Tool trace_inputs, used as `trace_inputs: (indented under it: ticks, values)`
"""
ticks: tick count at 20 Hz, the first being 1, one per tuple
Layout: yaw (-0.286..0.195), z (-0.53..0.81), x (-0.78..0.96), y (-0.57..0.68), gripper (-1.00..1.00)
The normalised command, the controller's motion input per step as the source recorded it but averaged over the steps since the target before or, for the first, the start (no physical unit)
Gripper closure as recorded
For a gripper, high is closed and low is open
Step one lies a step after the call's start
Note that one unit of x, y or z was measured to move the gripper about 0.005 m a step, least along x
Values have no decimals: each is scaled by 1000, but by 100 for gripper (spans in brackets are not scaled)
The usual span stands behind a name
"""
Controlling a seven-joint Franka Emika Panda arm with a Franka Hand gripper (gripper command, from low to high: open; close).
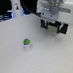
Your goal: Open the kcup holder, insert the kcup into the holder, and close the kcup holder
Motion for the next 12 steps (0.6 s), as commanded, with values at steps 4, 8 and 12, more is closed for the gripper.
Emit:
trace_inputs:
  ticks: [4, 8, 12]
  values:
    - [-86, 272, 845, -375, 100]
    - [-86, 278, 813, -391, 100]
    - [-98, 387, 155, -104, -100]
